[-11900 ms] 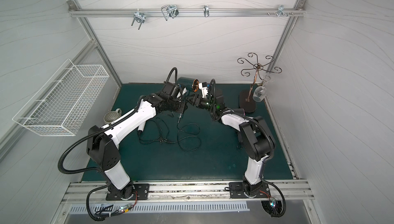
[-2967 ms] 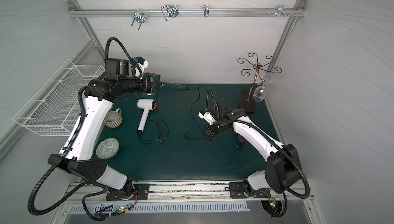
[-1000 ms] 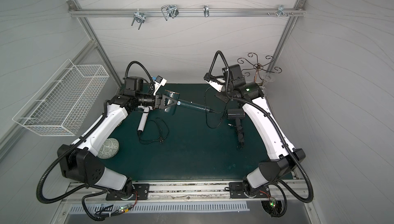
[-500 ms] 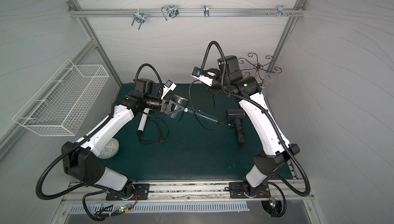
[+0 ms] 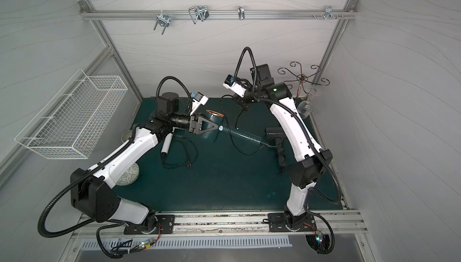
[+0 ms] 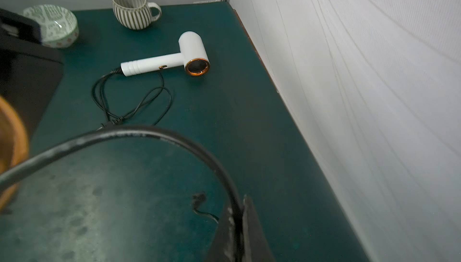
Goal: Wrap the cord around the hair dryer
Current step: Wrap the power cord around the hair dryer.
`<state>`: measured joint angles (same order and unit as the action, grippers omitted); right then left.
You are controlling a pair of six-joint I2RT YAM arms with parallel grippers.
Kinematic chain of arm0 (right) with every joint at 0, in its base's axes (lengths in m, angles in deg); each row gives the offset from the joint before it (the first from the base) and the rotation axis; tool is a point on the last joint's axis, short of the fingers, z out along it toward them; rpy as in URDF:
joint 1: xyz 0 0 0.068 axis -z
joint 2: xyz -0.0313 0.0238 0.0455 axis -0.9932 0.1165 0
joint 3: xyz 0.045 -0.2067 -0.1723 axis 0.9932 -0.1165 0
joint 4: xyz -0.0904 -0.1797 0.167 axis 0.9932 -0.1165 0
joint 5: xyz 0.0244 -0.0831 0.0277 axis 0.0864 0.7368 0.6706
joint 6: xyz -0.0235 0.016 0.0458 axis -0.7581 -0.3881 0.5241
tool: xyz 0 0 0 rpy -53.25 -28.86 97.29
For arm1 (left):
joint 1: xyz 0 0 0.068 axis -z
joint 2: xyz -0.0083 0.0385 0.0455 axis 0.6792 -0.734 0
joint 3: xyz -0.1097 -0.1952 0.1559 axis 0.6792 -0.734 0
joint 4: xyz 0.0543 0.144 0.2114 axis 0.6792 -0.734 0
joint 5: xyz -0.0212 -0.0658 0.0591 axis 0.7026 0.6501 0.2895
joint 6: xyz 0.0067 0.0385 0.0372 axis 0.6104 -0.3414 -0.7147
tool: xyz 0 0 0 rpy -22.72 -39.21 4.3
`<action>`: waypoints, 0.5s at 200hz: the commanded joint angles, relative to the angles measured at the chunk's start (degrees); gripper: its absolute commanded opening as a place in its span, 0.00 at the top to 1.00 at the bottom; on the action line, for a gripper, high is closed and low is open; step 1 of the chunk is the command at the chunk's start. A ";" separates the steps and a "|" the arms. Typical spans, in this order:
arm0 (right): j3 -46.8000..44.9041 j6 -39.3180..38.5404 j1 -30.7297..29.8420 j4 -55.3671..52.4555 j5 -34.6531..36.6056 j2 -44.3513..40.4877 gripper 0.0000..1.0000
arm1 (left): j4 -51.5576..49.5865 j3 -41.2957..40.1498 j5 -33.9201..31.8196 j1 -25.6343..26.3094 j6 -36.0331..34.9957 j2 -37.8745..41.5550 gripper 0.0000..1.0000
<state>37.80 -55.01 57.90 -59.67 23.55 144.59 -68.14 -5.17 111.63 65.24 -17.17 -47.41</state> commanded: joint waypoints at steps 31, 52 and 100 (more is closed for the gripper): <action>-5.40 10.35 7.99 4.00 -19.09 1.28 1.00 | 26.58 0.16 3.96 -0.51 16.18 2.65 1.00; -10.00 13.46 10.39 6.64 -23.02 0.54 1.00 | 33.70 -0.35 2.97 -2.20 21.02 1.88 1.00; -24.86 21.93 11.53 17.04 -26.20 -3.84 1.00 | 49.36 -0.88 -1.51 -8.52 33.99 -0.96 1.00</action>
<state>17.71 -38.83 69.57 -49.20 2.35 144.66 -34.20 -6.92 112.63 59.40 7.29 -47.25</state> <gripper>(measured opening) 0.072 0.770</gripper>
